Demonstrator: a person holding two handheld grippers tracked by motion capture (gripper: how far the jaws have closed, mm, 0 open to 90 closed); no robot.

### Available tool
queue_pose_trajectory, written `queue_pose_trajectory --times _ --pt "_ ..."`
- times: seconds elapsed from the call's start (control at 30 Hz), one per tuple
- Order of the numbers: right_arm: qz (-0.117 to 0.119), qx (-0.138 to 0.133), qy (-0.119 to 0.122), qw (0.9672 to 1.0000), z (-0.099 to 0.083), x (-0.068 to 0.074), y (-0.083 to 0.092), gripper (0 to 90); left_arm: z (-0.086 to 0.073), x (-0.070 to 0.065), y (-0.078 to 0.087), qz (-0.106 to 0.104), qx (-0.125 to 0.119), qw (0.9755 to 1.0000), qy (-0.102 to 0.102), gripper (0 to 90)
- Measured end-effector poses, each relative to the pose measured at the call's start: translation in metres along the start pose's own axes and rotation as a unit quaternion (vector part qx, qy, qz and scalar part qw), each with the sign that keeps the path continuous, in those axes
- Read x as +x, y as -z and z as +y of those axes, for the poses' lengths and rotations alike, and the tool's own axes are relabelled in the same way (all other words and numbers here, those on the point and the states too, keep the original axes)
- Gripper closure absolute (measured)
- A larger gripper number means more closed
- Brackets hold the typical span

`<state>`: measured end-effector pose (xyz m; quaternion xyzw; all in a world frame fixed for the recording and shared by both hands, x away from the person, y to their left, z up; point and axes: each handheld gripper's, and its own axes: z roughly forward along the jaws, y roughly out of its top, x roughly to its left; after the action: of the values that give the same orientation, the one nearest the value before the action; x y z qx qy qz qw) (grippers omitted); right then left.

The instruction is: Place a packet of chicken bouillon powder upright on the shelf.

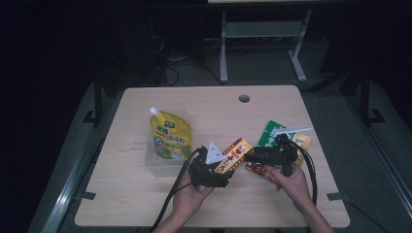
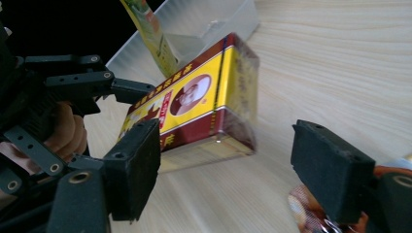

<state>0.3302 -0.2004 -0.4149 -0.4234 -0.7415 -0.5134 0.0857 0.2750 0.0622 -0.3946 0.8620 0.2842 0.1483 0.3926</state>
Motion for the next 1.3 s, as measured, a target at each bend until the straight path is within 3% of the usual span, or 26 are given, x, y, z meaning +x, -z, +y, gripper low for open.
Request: queue_pose_trajectory --times 0.17,0.3,0.4,0.63,0.93,1.1,1.13,1.3 --pt "0.016 -0.003 -0.01 0.9998 0.002 0.001 -0.005 29.5 0.001 0.0 -0.001 0.002 -0.003 1.0 0.005 31.9" --pt "0.028 -0.006 -0.021 0.9994 0.003 0.003 -0.009 37.9 0.002 -0.003 -0.004 0.002 -0.008 0.9999 0.01 31.8" --pt "0.023 -0.009 -0.026 0.9993 0.004 0.004 -0.011 40.0 0.001 -0.005 -0.005 0.005 -0.008 0.9999 0.011 31.7" --pt "0.045 -0.037 -0.051 0.997 0.005 0.004 -0.005 58.0 -0.005 -0.005 -0.01 0.006 -0.005 0.9998 0.017 31.4" --pt "0.046 -0.023 -0.052 0.9973 0.009 0.008 -0.006 63.7 -0.012 -0.005 -0.016 0.002 -0.004 0.9998 0.017 30.5" --pt "0.042 -0.02 -0.03 0.9985 0.013 0.014 -0.006 67.1 -0.015 -0.004 -0.015 -0.011 -0.003 0.9997 0.02 28.6" --pt "0.034 -0.017 -0.011 0.9992 0.015 0.017 -0.007 67.3 -0.016 -0.004 -0.014 -0.01 -0.004 0.9997 0.02 27.8" --pt "0.019 -0.004 0.011 0.9997 0.017 0.022 -0.007 67.4 -0.02 -0.002 -0.011 -0.013 -0.002 0.9997 0.02 27.3"
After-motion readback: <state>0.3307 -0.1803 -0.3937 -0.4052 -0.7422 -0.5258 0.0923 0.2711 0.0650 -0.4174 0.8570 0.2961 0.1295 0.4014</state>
